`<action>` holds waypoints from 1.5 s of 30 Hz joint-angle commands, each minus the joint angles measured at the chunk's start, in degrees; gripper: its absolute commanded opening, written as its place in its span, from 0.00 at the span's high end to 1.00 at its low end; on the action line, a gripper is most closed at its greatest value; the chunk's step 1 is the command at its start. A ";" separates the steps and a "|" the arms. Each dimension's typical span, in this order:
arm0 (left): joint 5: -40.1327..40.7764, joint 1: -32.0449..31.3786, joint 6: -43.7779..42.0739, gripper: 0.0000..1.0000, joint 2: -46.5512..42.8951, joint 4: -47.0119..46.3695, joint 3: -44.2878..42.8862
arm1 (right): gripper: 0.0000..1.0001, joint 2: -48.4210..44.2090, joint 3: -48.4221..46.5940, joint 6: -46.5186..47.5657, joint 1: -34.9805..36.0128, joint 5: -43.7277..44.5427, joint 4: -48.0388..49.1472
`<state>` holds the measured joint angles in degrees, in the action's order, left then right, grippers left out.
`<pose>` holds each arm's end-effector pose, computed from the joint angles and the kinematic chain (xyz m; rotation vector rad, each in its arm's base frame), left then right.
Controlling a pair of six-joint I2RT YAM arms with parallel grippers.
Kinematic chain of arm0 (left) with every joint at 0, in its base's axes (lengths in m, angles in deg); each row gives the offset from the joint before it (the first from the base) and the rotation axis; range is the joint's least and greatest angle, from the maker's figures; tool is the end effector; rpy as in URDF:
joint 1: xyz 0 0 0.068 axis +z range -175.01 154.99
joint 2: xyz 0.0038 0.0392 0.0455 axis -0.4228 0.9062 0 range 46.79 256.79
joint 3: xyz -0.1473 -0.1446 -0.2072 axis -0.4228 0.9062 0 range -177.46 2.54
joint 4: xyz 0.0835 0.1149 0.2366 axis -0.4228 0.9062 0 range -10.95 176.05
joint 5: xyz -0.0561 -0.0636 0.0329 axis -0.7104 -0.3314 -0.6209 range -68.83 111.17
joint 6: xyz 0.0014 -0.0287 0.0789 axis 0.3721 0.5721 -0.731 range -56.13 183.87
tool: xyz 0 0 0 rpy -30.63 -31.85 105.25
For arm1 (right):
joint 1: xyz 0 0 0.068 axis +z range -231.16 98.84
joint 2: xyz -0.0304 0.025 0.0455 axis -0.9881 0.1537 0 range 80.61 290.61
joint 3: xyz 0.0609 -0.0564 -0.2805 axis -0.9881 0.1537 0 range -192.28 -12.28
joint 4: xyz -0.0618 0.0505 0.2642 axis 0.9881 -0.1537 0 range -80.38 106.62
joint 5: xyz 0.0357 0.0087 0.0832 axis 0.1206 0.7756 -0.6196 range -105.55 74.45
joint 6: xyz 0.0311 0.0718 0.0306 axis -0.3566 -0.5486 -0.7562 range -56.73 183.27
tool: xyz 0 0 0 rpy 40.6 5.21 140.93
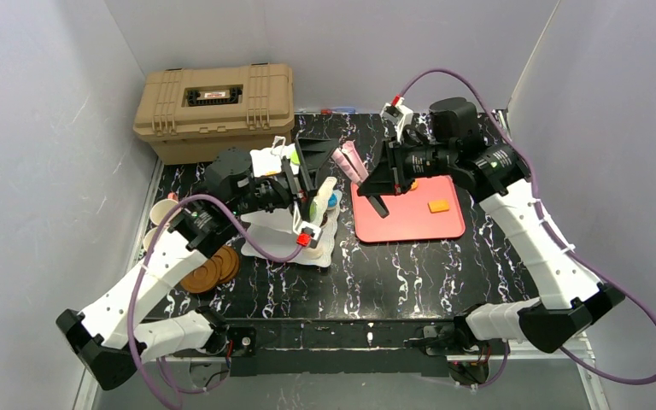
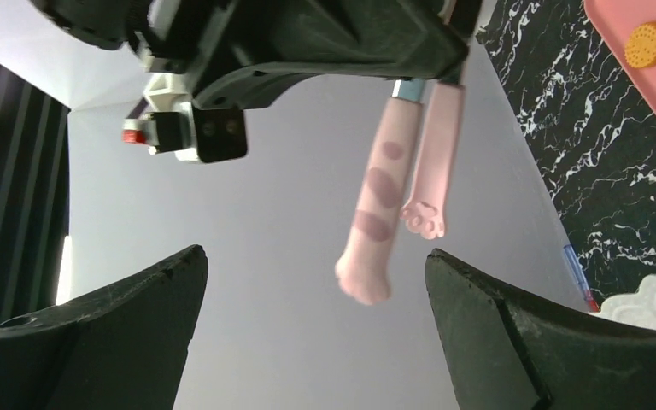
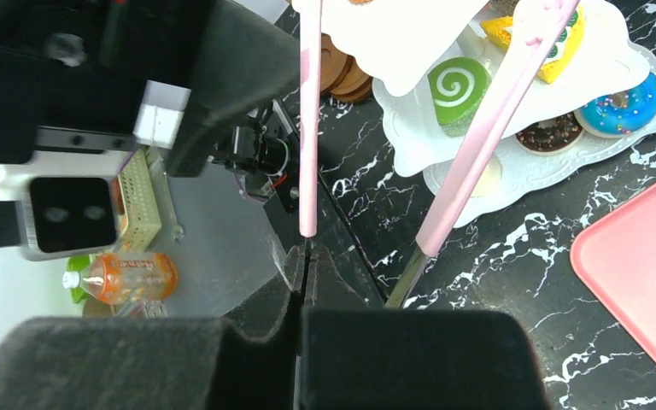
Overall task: Serve the afternoon tea
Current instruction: Adjust the clamp.
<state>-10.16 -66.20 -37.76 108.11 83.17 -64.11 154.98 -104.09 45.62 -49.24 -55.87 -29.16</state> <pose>0.1812 -0.2093 0.4497 1.5654 0.0714 0.4094 0.2197 0.1929 0.4608 -0.7264 2.0519 1.2406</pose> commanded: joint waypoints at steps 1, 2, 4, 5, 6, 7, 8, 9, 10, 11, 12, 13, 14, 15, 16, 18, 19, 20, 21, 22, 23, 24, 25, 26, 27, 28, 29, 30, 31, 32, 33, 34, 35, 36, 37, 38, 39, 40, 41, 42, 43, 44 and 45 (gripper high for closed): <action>-0.88 -0.33 -0.18 0.03 -2.63 13.51 -5.69 | 0.99 1.43 -4.80 4.54 0.61 -0.12 -3.00; -1.00 -0.37 -0.73 0.04 -2.42 18.65 -7.46 | 0.99 1.88 -5.32 5.08 0.94 0.36 -3.64; -0.52 -0.33 -1.45 0.05 -1.05 28.07 -10.84 | 0.99 2.40 -6.14 5.77 2.00 1.10 -4.15; -0.10 -0.36 -1.45 0.05 -0.43 30.10 -11.62 | 0.99 2.56 -6.62 6.39 2.75 1.80 -4.84; 0.47 -0.46 -1.44 0.06 0.10 30.41 -11.92 | 0.99 2.76 -7.01 7.00 3.62 2.72 -5.54; 1.09 -0.61 -1.41 0.06 0.63 30.98 -12.44 | 0.99 2.86 -7.39 7.61 4.35 3.78 -6.33; 1.76 -0.83 -1.50 0.06 1.41 32.12 -13.32 | 0.99 3.03 -7.68 8.15 5.24 4.88 -7.27; 2.42 -0.97 -1.46 0.07 2.29 33.83 -14.72 | 0.99 3.17 -7.88 8.56 5.85 6.02 -8.10; 2.82 -1.25 -1.47 0.07 3.32 35.52 -16.16 | 0.99 3.32 -8.14 8.92 6.40 7.02 -8.93; 3.19 -1.59 -1.54 0.08 4.28 36.65 -17.44 | 0.99 3.35 -8.45 9.24 6.95 7.88 -9.50; 3.47 -1.94 -1.58 0.08 5.33 37.23 -18.63 | 0.99 3.30 -8.61 9.37 7.41 8.82 -9.78; 3.78 -2.20 -1.83 0.09 6.05 37.61 -19.12 | 0.99 3.17 -8.71 9.43 7.87 9.46 -10.02; 4.21 -2.66 -2.30 0.11 6.82 37.92 -19.50 | 0.99 3.01 -8.81 9.55 8.22 9.81 -10.17; 4.82 -3.12 -2.53 0.13 7.55 37.97 -20.01 | 0.99 2.86 -8.93 9.67 8.46 10.07 -10.51; 5.57 -3.66 -2.81 0.15 8.38 38.10 -20.62 | 0.99 2.83 -9.06 9.77 8.64 10.34 -10.81; 6.85 -4.48 -2.80 0.21 9.82 38.43 -21.88 | 0.99 2.49 -9.01 9.83 8.82 10.74 -11.32; 7.57 -4.85 -2.79 0.25 10.34 38.68 -22.35 | 0.99 2.30 -9.00 9.83 8.85 10.85 -11.44; 8.19 -5.14 -2.78 0.29 10.73 38.76 -22.78 | 0.99 2.08 -9.00 9.83 8.86 10.87 -11.56; 8.94 -5.39 -2.64 0.35 11.01 38.82 -22.98 | 0.99 1.83 -9.00 9.87 8.86 10.83 -11.56; 9.34 -5.54 -2.47 0.43 11.21 38.78 -23.08 | 0.99 1.76 -8.99 9.91 8.80 10.68 -11.46; 9.79 -5.59 -2.52 0.49 11.36 38.77 -23.22 | 0.99 1.57 -9.00 9.98 8.85 10.60 -11.45; 9.93 -5.64 -2.65 0.56 11.36 38.77 -23.21 | 0.99 1.43 -9.00 10.04 8.86 10.61 -11.32; 10.13 -5.72 -2.41 0.64 11.37 38.73 -23.29 | 0.99 1.28 -8.98 10.15 8.86 10.42 -11.24; 10.35 -5.76 -1.97 0.70 11.37 38.23 -23.34 | 0.99 1.17 -8.92 10.26 8.86 10.15 -11.12; 10.53 -5.79 -1.51 0.75 11.34 37.78 -23.25 | 0.99 1.01 -8.87 10.34 8.86 9.94 -10.90; 10.77 -5.77 -1.36 0.77 11.22 37.27 -22.91 | 0.99 0.97 -8.90 10.31 8.86 9.84 -10.72; 10.91 -5.78 -1.45 0.77 10.86 36.94 -22.56 | 0.99 0.96 -8.99 10.35 8.86 9.66 -10.66; 10.87 -5.83 -1.58 0.78 10.62 36.48 -21.97 | 0.97 0.95 -9.03 10.40 8.86 9.52 -10.69; 10.73 -5.75 -1.52 0.80 10.11 35.79 -21.36 | 0.90 1.02 -9.14 10.37 8.86 9.47 -10.65; 10.48 -5.88 -1.18 0.83 9.76 34.92 -20.87 | 0.76 1.06 -9.31 10.04 8.86 9.65 -10.43; 10.30 -5.89 -0.41 0.86 9.48 34.03 -20.36 | 0.65 0.96 -9.41 9.66 8.82 9.95 -9.75; 10.13 -5.96 0.73 0.90 9.28 32.97 -20.02 | 0.55 0.65 -9.69 9.18 8.85 10.36 -8.84; 10.00 -6.00 2.24 0.95 9.07 31.57 -19.64 | 0.43 0.36 -10.27 8.50 8.86 11.50 -7.75; 9.93 -6.13 4.44 0.98 8.86 30.31 -19.35 | 0.21 -0.23 -11.18 7.67 8.86 13.66 -6.08; 9.89 -6.24 6.94 1.00 8.70 29.11 -19.27 | 0.05 -1.01 -12.09 6.77 8.86 16.91 -4.35; 9.93 -6.36 9.79 1.00 8.48 27.87 -19.23 | 0.02 -2.21 -12.71 5.82 8.85 19.60 -2.14; 10.08 -6.56 13.56 1.00 8.20 26.43 -19.10 | 0.02 -3.81 -12.89 4.81 8.86 22.00 1.01; 10.46 -6.60 19.43 1.00 7.94 24.57 -18.92 | 0.02 -6.66 -12.38 3.61 8.82 24.85 4.43; 10.95 -6.69 24.19 1.00 7.64 22.45 -18.76 | 0.02 -9.25 -10.78 2.44 8.85 29.21 8.88; 11.74 -6.77 29.77 1.00 7.45 20.35 -18.71 | 0.02 -12.14 -8.50 1.38 8.86 33.07 13.23; 12.76 -6.78 35.37 1.00 7.15 16.90 -18.58 | 0.02 -15.05 -4.52 0.41 8.86 37.33 17.29; 14.41 -6.80 40.72 1.00 6.72 13.95 -18.17 | 0.02 -18.04 -1.28 -0.40 8.86 40.85 21.04; 16.21 -6.80 45.62 1.00 6.38 11.33 -17.70 | 0.02 -20.44 1.62 -0.98 8.86 44.33 23.98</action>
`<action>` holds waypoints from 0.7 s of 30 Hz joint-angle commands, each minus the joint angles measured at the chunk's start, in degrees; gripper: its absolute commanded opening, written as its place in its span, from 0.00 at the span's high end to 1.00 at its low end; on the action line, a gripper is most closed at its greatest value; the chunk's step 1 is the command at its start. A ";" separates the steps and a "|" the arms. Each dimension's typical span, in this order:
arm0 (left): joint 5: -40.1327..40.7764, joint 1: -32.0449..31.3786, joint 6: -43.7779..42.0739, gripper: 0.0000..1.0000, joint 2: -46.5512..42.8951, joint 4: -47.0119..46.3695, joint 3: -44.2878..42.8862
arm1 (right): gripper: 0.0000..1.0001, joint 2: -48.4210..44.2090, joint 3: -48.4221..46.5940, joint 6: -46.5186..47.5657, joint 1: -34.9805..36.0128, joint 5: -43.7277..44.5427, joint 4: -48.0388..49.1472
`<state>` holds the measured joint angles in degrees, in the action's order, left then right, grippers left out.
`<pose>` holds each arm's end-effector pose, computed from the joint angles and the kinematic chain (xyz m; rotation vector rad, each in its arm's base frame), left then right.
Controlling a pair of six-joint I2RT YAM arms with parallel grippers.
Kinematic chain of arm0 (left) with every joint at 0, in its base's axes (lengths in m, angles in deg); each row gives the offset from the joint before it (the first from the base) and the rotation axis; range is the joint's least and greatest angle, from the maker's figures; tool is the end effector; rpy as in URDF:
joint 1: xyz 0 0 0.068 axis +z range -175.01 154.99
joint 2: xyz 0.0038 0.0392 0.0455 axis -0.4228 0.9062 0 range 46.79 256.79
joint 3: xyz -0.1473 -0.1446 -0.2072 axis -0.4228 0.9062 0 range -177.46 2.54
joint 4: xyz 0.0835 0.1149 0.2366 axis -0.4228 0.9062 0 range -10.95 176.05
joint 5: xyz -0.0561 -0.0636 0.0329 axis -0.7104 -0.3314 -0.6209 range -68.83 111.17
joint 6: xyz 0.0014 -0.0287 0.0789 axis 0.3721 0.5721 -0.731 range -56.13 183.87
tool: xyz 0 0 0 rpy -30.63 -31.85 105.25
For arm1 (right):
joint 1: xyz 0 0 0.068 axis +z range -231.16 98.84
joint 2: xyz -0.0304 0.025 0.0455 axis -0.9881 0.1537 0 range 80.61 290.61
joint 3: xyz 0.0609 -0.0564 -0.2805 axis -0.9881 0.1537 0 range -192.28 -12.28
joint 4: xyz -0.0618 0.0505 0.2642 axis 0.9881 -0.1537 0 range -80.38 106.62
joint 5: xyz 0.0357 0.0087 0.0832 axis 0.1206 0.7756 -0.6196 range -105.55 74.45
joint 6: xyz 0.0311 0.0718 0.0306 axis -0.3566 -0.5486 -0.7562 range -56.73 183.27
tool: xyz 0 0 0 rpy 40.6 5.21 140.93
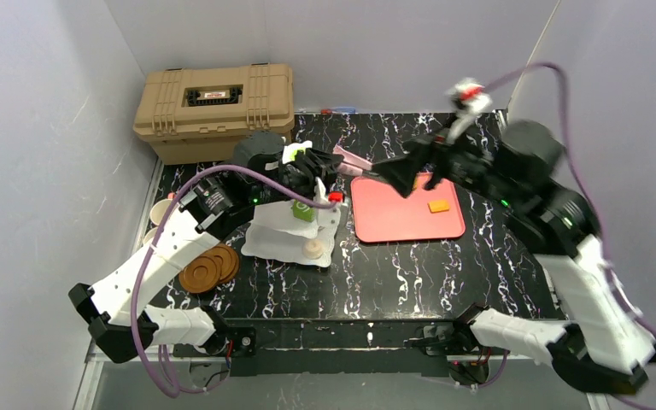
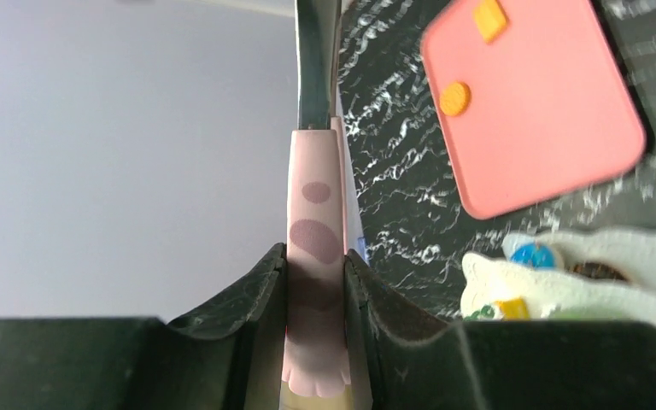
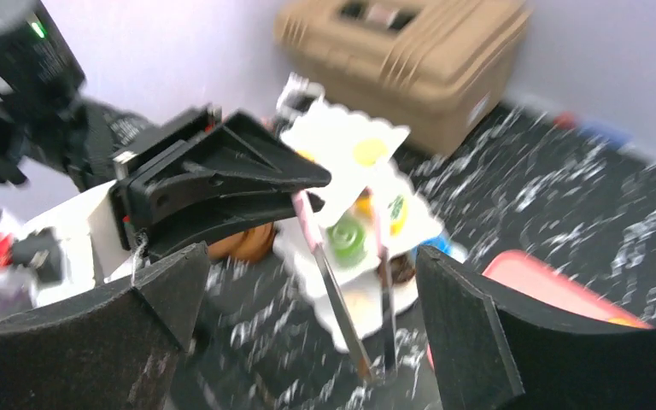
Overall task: Serve the afternoon tea
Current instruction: Adjust the clamp.
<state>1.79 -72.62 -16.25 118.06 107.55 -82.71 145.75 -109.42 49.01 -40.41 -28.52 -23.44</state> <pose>0.1882 -0.2423 0.4679 1.7157 0.5778 0.0946 0.1664 0.1652 0.5400 -0.5803 1.6967 0.8955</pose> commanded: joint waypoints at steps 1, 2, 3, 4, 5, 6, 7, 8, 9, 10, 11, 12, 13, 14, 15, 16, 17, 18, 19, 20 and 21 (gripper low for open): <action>6.04 -0.37 27.81 1.00 -3.85 -15.45 1.46 | 0.02 -13.32 9.31 -5.18 0.03 19.53 20.71; 7.79 -0.39 31.29 1.00 -4.26 -17.70 2.05 | 0.02 -14.71 11.00 -5.81 0.03 21.14 22.08; 9.19 -0.38 34.13 1.00 -4.55 -19.54 2.52 | 0.02 -15.36 12.16 -6.41 0.03 21.94 22.75; 10.28 -0.38 36.61 1.00 -4.75 -20.75 2.81 | 0.02 -15.45 12.79 -6.91 0.03 21.99 22.89; 11.09 -0.48 38.54 1.00 -4.81 -21.56 2.89 | 0.02 -15.14 13.16 -7.75 0.03 21.38 22.83; 11.95 -0.67 40.09 1.00 -4.75 -22.39 2.90 | 0.02 -14.74 13.61 -8.76 0.03 20.11 23.17; 12.95 -0.85 41.39 1.00 -4.62 -23.24 2.91 | 0.02 -14.13 14.18 -9.57 0.03 18.63 24.07; 13.60 -1.11 42.12 1.00 -4.42 -23.90 2.81 | 0.02 -13.64 14.90 -10.52 0.03 17.48 25.04; 13.90 -1.28 42.79 1.00 -4.24 -24.55 2.80 | 0.02 -13.24 15.84 -11.51 0.01 16.38 26.54; 14.23 -1.40 43.57 1.00 -3.98 -25.20 2.68 | 0.02 -12.87 17.06 -12.56 0.03 15.31 29.03; 14.54 -1.51 44.28 1.00 -3.59 -25.35 2.16 | 0.02 -12.42 18.08 -13.38 0.03 14.45 30.53; 14.99 -1.59 45.11 1.00 -3.14 -25.33 1.62 | 0.02 -11.85 19.06 -14.29 0.03 13.99 31.84; 15.31 -1.69 45.85 1.00 -2.82 -25.28 1.08 | 0.02 -11.23 19.70 -14.94 0.03 13.67 32.80; 15.50 -1.69 46.40 1.00 -2.45 -25.30 0.58 | 0.01 -10.42 20.31 -15.54 0.03 13.45 33.80; 15.32 -1.76 46.67 1.00 -2.26 -25.27 0.35 | 0.02 -9.76 21.04 -16.23 0.03 13.42 35.37; 15.19 -1.84 46.78 1.00 -2.19 -25.29 0.27 | 0.02 -9.20 21.71 -16.94 0.03 11.54 37.20; 15.02 -1.95 46.92 1.00 -2.10 -25.21 0.31 | 0.01 -8.48 22.33 -17.66 0.03 10.66 39.04; 14.92 -2.08 46.98 1.00 -2.09 -24.98 0.32 | 0.02 -7.67 22.48 -18.26 0.02 9.98 40.34; 14.97 -2.24 46.97 1.00 -2.09 -24.78 0.44 | 0.02 -6.82 22.26 -18.48 0.03 9.46 41.62; 14.94 -2.36 46.98 1.00 -2.08 -24.68 0.44 | 0.02 -5.83 22.12 -18.72 0.03 9.12 42.48; 14.86 -2.46 46.92 1.00 -2.17 -24.64 0.61 | 0.01 -5.29 22.09 -18.91 0.00 8.99 43.34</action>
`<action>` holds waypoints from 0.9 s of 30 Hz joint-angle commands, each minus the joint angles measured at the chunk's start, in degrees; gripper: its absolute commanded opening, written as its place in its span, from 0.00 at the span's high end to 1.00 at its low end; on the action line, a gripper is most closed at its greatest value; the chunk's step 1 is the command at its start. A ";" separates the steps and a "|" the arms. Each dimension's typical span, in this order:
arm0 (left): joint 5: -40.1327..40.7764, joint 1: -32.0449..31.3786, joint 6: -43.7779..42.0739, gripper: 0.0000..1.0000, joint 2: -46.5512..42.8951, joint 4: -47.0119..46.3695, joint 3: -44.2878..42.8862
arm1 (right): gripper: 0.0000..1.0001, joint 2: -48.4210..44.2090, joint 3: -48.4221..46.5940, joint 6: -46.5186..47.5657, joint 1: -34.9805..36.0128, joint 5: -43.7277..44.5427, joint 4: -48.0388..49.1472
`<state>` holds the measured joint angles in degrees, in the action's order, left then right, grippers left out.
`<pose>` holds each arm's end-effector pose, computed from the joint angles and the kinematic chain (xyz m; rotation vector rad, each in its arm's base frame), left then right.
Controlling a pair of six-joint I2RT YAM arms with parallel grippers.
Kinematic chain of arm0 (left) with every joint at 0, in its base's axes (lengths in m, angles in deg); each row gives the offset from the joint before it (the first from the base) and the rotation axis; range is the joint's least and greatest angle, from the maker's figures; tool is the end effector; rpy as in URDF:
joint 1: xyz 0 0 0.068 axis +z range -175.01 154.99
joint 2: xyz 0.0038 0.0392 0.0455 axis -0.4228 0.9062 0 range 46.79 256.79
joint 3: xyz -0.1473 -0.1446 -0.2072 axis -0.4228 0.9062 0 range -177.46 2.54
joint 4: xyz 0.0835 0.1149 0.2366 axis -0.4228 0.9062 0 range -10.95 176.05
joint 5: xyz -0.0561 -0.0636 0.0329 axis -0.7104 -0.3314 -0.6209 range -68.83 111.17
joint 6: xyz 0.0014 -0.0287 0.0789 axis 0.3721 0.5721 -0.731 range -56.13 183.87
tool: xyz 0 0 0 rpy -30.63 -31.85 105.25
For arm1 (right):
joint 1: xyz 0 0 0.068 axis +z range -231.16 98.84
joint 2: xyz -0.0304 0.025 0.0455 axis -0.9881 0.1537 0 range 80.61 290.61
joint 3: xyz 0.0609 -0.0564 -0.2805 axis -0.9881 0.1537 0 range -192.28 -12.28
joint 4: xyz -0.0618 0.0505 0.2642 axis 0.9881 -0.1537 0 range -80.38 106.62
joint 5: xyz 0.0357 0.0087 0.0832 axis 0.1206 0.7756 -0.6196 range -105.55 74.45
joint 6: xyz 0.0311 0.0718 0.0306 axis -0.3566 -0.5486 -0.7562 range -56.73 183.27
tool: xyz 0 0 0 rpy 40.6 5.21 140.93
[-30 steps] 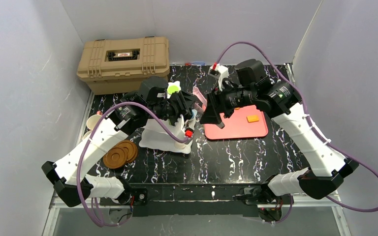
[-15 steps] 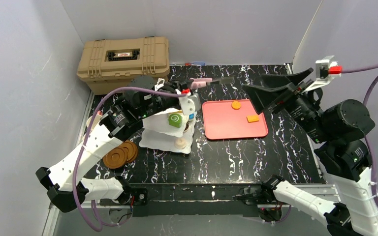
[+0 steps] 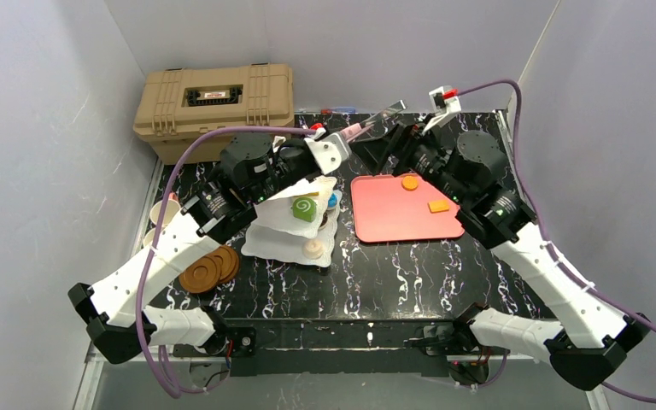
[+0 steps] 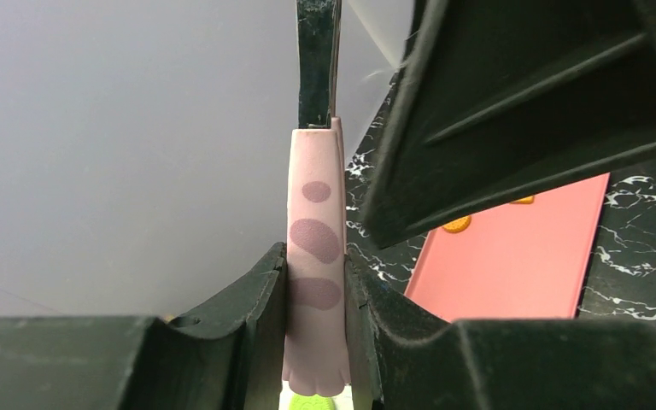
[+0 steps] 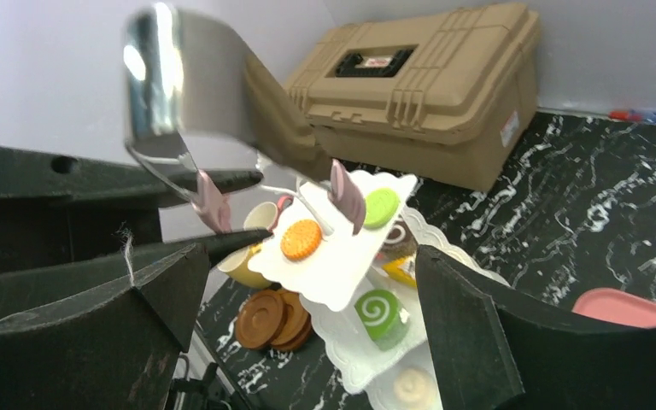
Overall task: Serve the afternoon tea
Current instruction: Adjust the clamp.
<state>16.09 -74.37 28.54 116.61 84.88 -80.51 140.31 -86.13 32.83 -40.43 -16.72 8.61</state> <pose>0.1956 -0.2378 0.5173 1.0275 1.0193 -0.2647 0.1970 0.1716 0.4966 -0.1563 1.5405 1.0159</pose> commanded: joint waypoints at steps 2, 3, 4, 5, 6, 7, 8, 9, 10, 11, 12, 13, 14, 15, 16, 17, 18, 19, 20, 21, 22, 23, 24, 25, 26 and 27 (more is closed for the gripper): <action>0.30 -0.82 1.79 1.00 -0.90 -2.01 -1.42 | 0.02 1.28 -1.13 -3.44 0.05 -3.17 13.08; 0.33 -0.89 1.70 1.00 -0.86 -2.04 -1.35 | 0.02 1.82 -1.02 -3.88 0.05 -3.26 13.82; 0.34 -0.93 1.61 1.00 -0.83 -1.97 -1.31 | 0.02 2.32 -0.81 -4.44 0.05 -3.31 14.64; 0.29 -0.91 1.51 1.00 -0.87 -2.02 -1.29 | 0.02 2.68 -0.39 -5.10 0.04 -3.31 15.58; 0.25 -0.91 1.48 1.00 -0.76 -2.10 -1.28 | 0.02 3.08 0.00 -5.68 0.05 -3.35 16.47; 0.25 -0.99 1.45 1.00 -0.74 -2.09 -1.32 | 0.02 3.45 0.28 -6.22 0.05 -3.44 17.26; 0.25 -1.00 1.43 1.00 -0.69 -2.06 -1.41 | 0.03 3.78 0.59 -6.85 0.03 -3.59 17.85; 0.25 -1.00 1.48 1.00 -0.65 -2.06 -1.48 | 0.06 4.15 0.93 -7.47 0.03 -3.66 18.52; 0.25 -1.06 1.45 1.00 -0.53 -2.11 -1.50 | 0.10 4.45 1.32 -8.31 0.05 -3.73 19.11; 0.25 -1.13 1.33 1.00 -0.56 -2.21 -1.57 | 0.14 4.87 1.37 -9.11 0.13 -3.90 19.32; 0.25 -1.09 1.24 1.00 -0.59 -2.30 -1.63 | 0.17 5.36 1.11 -9.33 0.09 -4.33 19.16; 0.32 -1.13 1.14 1.00 -0.57 -2.32 -1.68 | 0.19 5.88 0.75 -9.52 0.10 -4.67 18.72; 0.31 -1.10 1.14 1.00 -0.52 -2.38 -1.76 | 0.21 6.32 0.33 -9.60 0.12 -4.93 18.14; 0.29 -1.09 1.12 1.00 -0.60 -2.42 -1.75 | 0.23 6.60 -0.06 -9.53 0.11 -5.05 17.47; 0.25 -1.09 1.14 1.00 -0.65 -2.43 -1.67 | 0.24 6.96 -0.37 -9.50 0.07 -5.26 17.08; 0.17 -1.23 1.14 1.00 -0.67 -2.36 -1.64 | 0.27 7.16 -0.54 -9.47 0.11 -5.36 16.80; 0.16 -1.20 1.14 1.00 -0.81 -2.37 -1.55 | 0.29 7.26 -0.59 -9.50 0.13 -5.34 16.66; 0.16 -1.22 1.22 1.00 -0.85 -2.36 -1.50 | 0.31 7.27 -0.60 -9.69 0.14 -5.33 16.63; 0.16 -1.18 1.23 1.00 -0.91 -2.32 -1.46 | 0.34 7.35 -0.67 -9.81 0.14 -5.26 16.58; 0.16 -1.17 1.21 1.00 -0.98 -2.32 -1.41 | 0.37 7.43 -0.81 -9.78 0.14 -5.25 16.41; 0.16 -1.29 1.23 1.00 -1.00 -2.33 -1.37 | 0.40 7.57 -0.98 -9.74 0.14 -5.18 16.14; 0.09 -1.31 1.23 1.00 -1.00 -2.31 -1.40 | 0.43 7.54 -1.11 -9.61 0.14 -4.91 15.79; 0.07 -1.30 1.23 0.98 -1.08 -2.36 -1.42 | 0.46 7.49 -1.27 -9.29 0.14 -4.49 15.30; 0.01 -1.33 1.34 0.83 -1.09 -2.27 -1.36 | 0.47 7.45 -1.49 -8.52 0.07 -3.83 14.50; -0.16 -1.30 1.51 0.62 -1.17 -1.93 -1.55 | 0.48 7.40 -1.82 -7.52 0.12 -2.74 13.43; -0.31 -1.33 1.83 0.48 -1.17 -1.36 -1.70 | 0.48 7.36 -2.17 -6.54 0.07 -2.18 12.19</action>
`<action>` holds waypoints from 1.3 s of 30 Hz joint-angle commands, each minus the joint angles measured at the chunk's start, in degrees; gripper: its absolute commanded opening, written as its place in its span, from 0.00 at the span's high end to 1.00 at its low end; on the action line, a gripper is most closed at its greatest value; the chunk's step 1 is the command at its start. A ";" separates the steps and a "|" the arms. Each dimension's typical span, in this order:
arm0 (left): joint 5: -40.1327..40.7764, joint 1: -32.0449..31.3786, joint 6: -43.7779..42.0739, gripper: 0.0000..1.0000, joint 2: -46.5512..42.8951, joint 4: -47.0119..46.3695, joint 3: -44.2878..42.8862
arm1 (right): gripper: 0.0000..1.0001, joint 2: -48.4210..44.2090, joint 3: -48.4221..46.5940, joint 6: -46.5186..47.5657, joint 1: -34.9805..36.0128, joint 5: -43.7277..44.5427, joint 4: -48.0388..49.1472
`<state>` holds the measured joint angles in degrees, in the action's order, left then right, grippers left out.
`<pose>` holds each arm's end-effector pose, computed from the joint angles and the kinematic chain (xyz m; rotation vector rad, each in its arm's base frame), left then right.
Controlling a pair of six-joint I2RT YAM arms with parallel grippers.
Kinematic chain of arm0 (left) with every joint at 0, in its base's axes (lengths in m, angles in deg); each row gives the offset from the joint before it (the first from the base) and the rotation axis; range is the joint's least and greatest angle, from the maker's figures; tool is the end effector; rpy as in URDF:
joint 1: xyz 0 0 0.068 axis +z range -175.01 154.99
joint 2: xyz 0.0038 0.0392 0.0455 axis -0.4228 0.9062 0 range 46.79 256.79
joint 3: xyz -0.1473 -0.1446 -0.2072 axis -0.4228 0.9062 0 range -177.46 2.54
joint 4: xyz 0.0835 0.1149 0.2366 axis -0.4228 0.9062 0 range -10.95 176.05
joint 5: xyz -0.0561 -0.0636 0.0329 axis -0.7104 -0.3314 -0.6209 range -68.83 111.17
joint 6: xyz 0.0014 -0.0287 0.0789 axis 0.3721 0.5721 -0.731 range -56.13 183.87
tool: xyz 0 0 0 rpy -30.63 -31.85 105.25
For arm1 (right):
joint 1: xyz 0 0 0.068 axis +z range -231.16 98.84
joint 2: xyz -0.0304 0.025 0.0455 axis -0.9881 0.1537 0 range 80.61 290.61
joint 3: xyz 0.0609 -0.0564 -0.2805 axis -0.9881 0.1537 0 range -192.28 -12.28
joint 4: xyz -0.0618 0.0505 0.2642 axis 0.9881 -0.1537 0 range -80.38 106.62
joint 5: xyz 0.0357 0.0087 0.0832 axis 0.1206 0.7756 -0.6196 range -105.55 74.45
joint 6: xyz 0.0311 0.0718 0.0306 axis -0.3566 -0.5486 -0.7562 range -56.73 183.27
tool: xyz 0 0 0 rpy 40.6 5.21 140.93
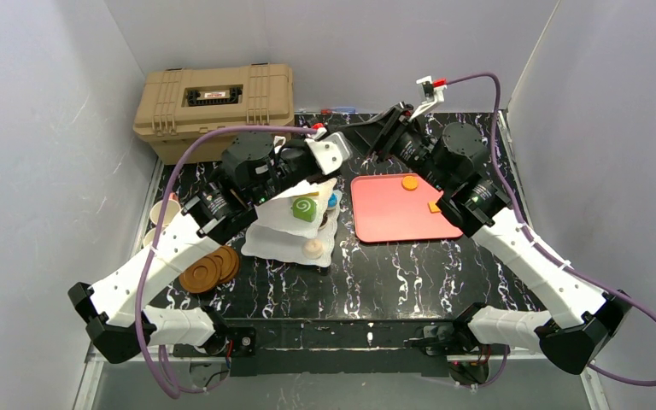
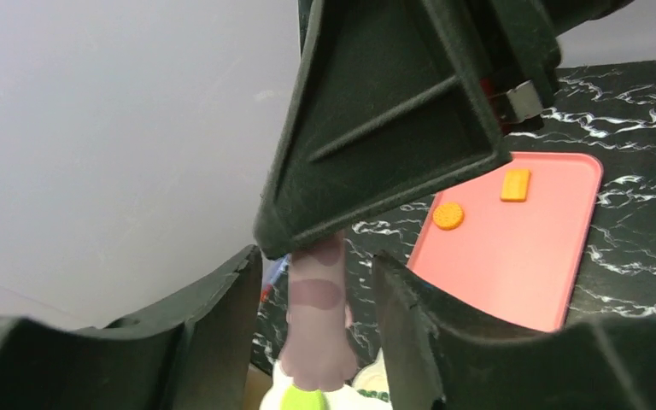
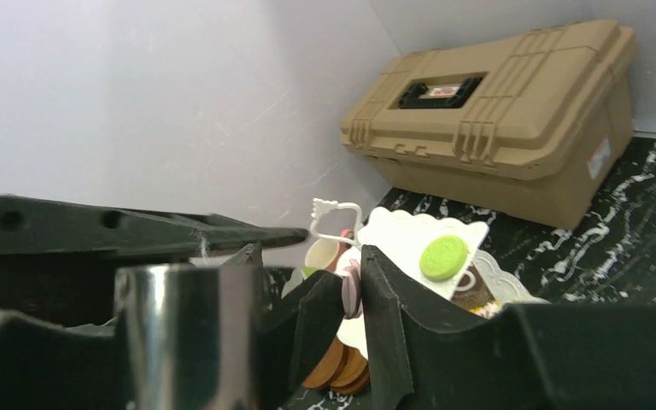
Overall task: Serve the afternoon tea
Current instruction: Adjust the clamp, then pick up the desert from the tray.
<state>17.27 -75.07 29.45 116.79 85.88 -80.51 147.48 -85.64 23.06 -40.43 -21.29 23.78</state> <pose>0.1949 -0.2405 0.5138 1.0273 1.0488 -0.2721 0.2252 0.2035 0.4988 -0.0986 1.4441 1.2476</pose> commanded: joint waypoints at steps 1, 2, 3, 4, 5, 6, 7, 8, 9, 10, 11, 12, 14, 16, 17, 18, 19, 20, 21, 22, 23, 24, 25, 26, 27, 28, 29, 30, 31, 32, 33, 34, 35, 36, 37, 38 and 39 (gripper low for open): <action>-1.66 -0.66 1.31 0.39 -1.50 -1.86 -1.89 | 0.48 0.12 -2.94 4.37 0.05 3.41 -3.95; -1.88 -0.73 1.88 0.26 -1.66 -1.15 -2.06 | 0.48 0.06 -3.10 5.69 0.05 4.47 -5.17; -2.35 -0.68 2.30 0.11 -1.89 -0.25 -2.09 | 0.48 -0.05 -3.30 7.10 0.05 5.28 -6.14; -2.64 -0.64 2.78 0.03 -2.15 0.63 -2.19 | 0.48 -0.15 -3.36 8.50 0.05 7.32 -6.91; -2.76 -0.67 3.48 0.02 -2.47 1.39 -2.29 | 0.48 -0.17 -3.51 9.92 0.04 8.97 -8.37; -2.73 -0.70 4.06 0.02 -2.72 2.25 -2.56 | 0.49 -0.20 -3.62 11.48 0.05 10.58 -9.67; -2.46 -0.66 4.74 0.02 -2.92 3.06 -2.89 | 0.49 -0.16 -3.63 12.87 -0.07 12.18 -10.60; -1.87 -0.65 5.84 0.02 -3.09 4.15 -3.55 | 0.49 -0.24 -3.49 14.25 -0.16 13.55 -11.17; -1.17 -0.57 6.86 0.02 -3.18 5.46 -4.40 | 0.49 -0.17 -3.39 15.82 -0.25 15.34 -11.83; -0.26 -0.61 7.94 0.02 -3.25 6.84 -5.39 | 0.49 -0.10 -3.18 17.28 -0.36 17.04 -12.51; 0.77 -0.61 8.91 0.02 -3.28 8.65 -6.47 | 0.49 0.04 -2.84 18.96 -0.62 18.99 -13.00; 1.65 -0.64 9.89 0.02 -3.29 10.55 -7.70 | 0.49 0.16 -2.27 20.52 -0.85 21.03 -13.34; 3.99 -0.58 12.70 0.02 -3.22 15.08 -10.54 | 0.49 0.88 -0.58 23.48 -1.95 24.73 -13.81; 6.90 -0.22 15.60 0.02 -3.23 18.99 -13.33 | 0.49 1.74 1.89 25.67 -3.62 27.59 -13.35; 7.59 0.39 16.98 0.02 -3.08 21.02 -15.54 | 0.49 2.17 3.22 26.14 -4.58 28.95 -13.01; 6.90 1.81 18.46 0.02 -2.89 24.33 -17.10 | 0.49 2.63 4.68 26.66 -5.81 29.28 -12.26; 6.05 4.65 20.00 0.02 -2.78 26.75 -18.30 | 0.49 3.10 6.56 27.46 -7.13 29.44 -10.97; 4.81 7.35 21.48 0.02 -2.58 29.30 -19.74 | 0.49 3.62 8.18 28.22 -8.12 30.03 -9.81; 4.01 10.75 22.68 0.02 -2.02 31.90 -21.48 | 0.50 4.08 9.80 28.87 -8.99 30.76 -8.51; 1.52 14.44 23.91 0.02 -1.45 34.45 -23.20 | 0.50 4.66 11.13 29.17 -10.10 31.16 -7.80; -0.58 18.75 24.52 0.02 -0.83 36.32 -24.76 | 0.51 5.24 12.42 29.19 -11.47 30.80 -6.18; -2.67 23.45 25.39 0.02 -0.32 37.53 -25.97 | 0.52 5.73 13.54 29.18 -12.60 30.65 -5.07; -4.27 27.93 26.13 0.02 -0.03 38.18 -26.81 | 0.53 6.25 14.58 29.37 -13.63 30.61 -4.00; -5.54 32.16 26.53 0.02 0.12 38.24 -27.11 | 0.53 6.70 15.60 29.59 -14.41 30.57 -2.94; -6.62 35.75 26.62 0.02 0.23 37.99 -26.96 | 0.54 7.29 16.30 29.65 -15.24 30.40 -2.18; -7.59 39.51 26.96 0.02 0.21 37.85 -26.46 | 0.54 7.92 16.80 29.70 -15.97 30.28 -1.60; -9.28 43.21 27.55 0.02 0.37 38.01 -25.86 | 0.55 8.57 17.03 29.79 -16.55 29.88 -1.28; -10.90 46.61 28.27 0.02 0.60 38.24 -25.00 | 0.55 9.48 17.10 30.08 -17.16 29.49 -0.94; -12.23 49.38 29.20 0.02 0.74 38.52 -23.96 | 0.55 10.19 17.13 30.29 -17.53 29.40 -0.59; -13.50 53.54 30.10 0.02 0.79 38.48 -22.37 | 0.55 10.84 17.12 30.54 -17.87 29.05 -0.38; -15.27 56.02 30.66 0.02 0.58 38.14 -20.54 | 0.55 11.55 17.08 30.74 -18.22 28.61 -0.06; -16.05 57.67 30.90 0.02 0.13 37.46 -17.37 | 0.54 12.26 16.97 30.98 -18.47 28.25 0.28; -16.42 58.78 31.09 0.02 -0.39 36.63 -14.95 | 0.53 12.99 16.82 31.23 -18.63 28.15 0.45; -16.56 59.47 31.30 0.02 -1.10 35.34 -12.50 | 0.53 13.65 16.77 31.44 -18.81 28.15 0.68; -16.51 59.73 31.33 0.02 -1.78 34.07 -10.25 | 0.53 14.31 16.83 31.56 -18.98 28.15 1.34; -16.49 59.81 31.41 0.02 -2.34 33.03 -8.21 | 0.53 14.94 16.97 31.63 -19.20 28.03 1.89; -16.37 59.76 31.54 0.02 -2.71 32.05 -6.57 | 0.53 15.60 17.02 31.74 -19.44 27.91 2.51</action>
<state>5.01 -15.97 59.18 116.44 120.40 -92.38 161.16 -67.66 53.25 -59.07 6.78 20.19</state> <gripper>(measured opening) 0.981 0.472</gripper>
